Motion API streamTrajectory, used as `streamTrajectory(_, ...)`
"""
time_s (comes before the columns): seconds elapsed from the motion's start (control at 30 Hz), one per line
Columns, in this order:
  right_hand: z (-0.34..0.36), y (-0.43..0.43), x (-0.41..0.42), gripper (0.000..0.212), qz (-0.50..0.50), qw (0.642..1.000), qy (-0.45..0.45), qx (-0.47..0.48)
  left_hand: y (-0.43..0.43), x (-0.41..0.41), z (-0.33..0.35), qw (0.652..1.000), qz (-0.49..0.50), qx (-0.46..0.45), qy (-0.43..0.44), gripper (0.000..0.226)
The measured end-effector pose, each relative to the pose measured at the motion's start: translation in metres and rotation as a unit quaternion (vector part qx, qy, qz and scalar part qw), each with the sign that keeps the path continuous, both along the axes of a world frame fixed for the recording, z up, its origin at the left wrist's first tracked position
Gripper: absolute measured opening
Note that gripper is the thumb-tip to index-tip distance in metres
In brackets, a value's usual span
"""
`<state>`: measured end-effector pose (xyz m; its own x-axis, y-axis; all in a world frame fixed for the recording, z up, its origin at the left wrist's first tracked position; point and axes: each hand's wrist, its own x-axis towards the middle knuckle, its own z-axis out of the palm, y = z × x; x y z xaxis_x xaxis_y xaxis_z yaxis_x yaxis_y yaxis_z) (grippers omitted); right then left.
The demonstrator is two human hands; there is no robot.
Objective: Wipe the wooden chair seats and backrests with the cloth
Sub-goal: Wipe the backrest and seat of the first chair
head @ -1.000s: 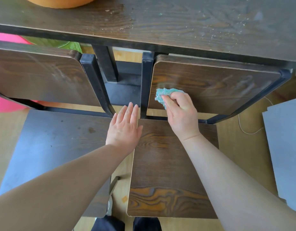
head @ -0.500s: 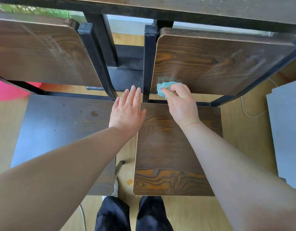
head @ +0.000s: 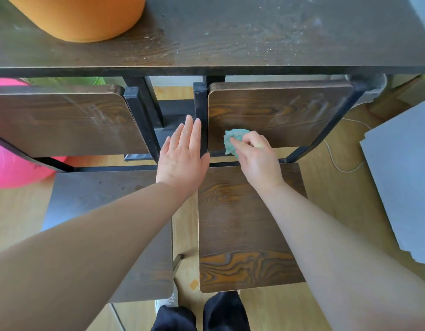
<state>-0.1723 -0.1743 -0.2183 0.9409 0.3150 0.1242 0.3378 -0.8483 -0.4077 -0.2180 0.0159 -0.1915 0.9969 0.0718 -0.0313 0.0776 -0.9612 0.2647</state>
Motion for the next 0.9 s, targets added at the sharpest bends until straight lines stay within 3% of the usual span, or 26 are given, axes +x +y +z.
streamTrajectory(0.1, 0.035, -0.013, -0.004, 0.044, 0.006, 0.999, -0.045, 0.0, -0.002, 0.008, 0.023, 1.0, -0.007, 0.018, -0.024, 0.075)
streamTrajectory(0.3, 0.086, -0.034, 0.011, 0.045, -0.078, 0.984, -0.133, 0.085, -0.021, 0.009, 0.033, 0.998, -0.038, 0.048, -0.032, 0.075)
streamTrajectory(0.47, 0.095, -0.043, 0.039, 0.039, -0.035, 0.978, -0.19, 0.076, -0.044, 0.01, 0.01, 0.986, -0.114, 0.114, -0.035, 0.077)
streamTrajectory(0.8, 0.053, -0.05, 0.064, 0.041, 0.022, 0.98, -0.197, 0.028, -0.051, 0.023, -0.032, 0.981, -0.101, 0.154, -0.057, 0.074)
streamTrajectory(0.9, 0.037, -0.053, 0.063, 0.04, 0.034, 0.986, -0.159, 0.02, -0.051, 0.026, -0.04, 0.98, -0.096, 0.16, -0.068, 0.075)
